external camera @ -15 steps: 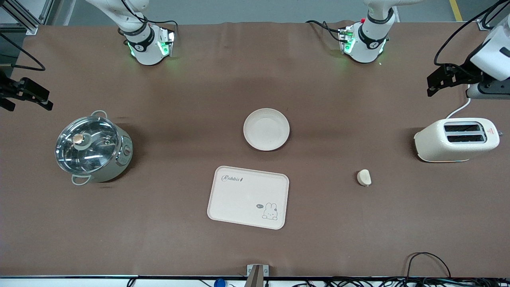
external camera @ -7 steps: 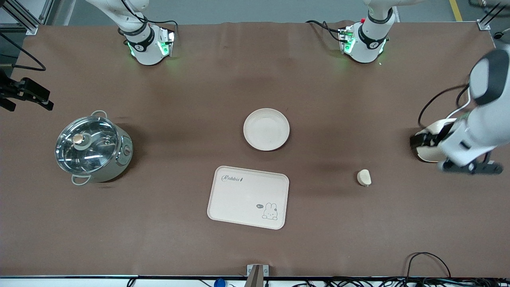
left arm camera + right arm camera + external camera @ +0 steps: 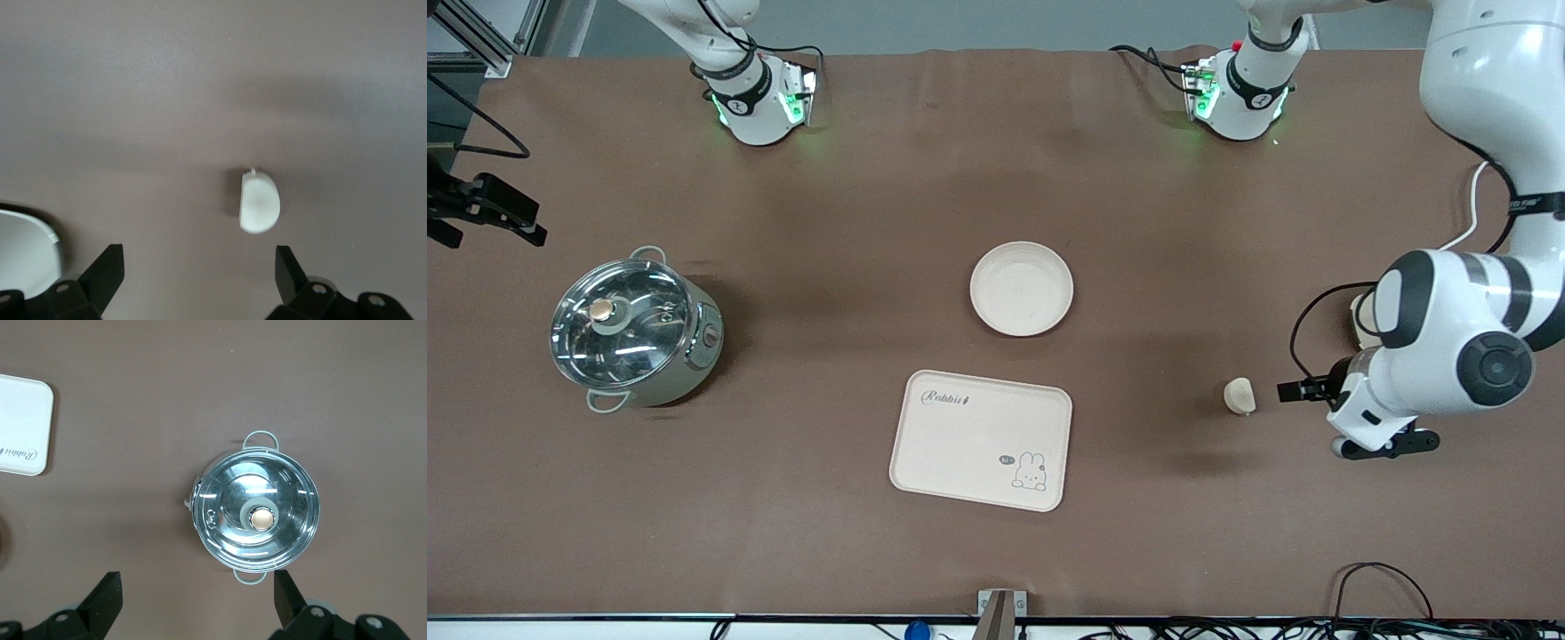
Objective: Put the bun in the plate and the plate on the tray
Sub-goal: 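Close the left gripper on the white bun and lift it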
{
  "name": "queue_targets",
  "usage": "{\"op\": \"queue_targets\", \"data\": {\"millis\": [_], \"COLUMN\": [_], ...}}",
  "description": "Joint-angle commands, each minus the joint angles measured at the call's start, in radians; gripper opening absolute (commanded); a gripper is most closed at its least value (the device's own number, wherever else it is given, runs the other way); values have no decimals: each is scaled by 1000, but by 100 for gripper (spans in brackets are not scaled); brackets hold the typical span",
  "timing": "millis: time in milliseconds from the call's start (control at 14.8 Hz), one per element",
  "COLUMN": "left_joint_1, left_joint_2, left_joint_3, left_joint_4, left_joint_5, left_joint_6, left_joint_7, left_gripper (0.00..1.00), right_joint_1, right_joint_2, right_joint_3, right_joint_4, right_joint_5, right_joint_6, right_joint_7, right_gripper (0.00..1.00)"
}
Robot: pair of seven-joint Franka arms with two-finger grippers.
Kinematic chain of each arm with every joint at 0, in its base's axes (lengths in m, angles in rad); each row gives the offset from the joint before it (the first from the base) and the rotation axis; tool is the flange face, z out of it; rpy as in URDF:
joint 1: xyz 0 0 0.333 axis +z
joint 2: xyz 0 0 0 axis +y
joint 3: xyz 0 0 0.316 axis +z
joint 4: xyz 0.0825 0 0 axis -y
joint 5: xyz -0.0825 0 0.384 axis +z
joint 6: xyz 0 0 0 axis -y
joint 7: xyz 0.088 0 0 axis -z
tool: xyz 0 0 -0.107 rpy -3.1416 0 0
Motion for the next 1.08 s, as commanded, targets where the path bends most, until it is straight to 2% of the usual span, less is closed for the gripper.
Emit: {"op": "queue_targets", "data": {"millis": [0,203,406,812,947,1015], "left_joint_1": [-3,1,-22,-28,-32,-34], "left_joint_2": [30,110,142,189,187,186], "left_joint_3": [-8,-9,-9,-9,-9,-11], "left_joint_4": [-53,-52,-52,-69,-72,-72], "left_joint_5": [14,-79,-87,-87,-88,-88], "left_joint_6": [102,207,221,238,235,232], "left_joint_7": [-59,-55,-67,-67,-67,-69], "left_gripper": [100,100,99,67,44,36], "right_joint_1": [-4,-4,-4,-4,-4,-4], "right_joint_2": [-12,-12,-12,-12,-12,-13], "right_joint_3": [4,4,4,4,4,4], "right_joint_4": [-13,-13,-13,-13,-13,-13], "right_joint_5": [8,8,8,8,8,8], "right_joint_6": [5,4,2,1,1,1], "right_joint_7": [-5,-6,-6,-6,-6,-6], "right_gripper": [100,100,100,100,100,100]}}
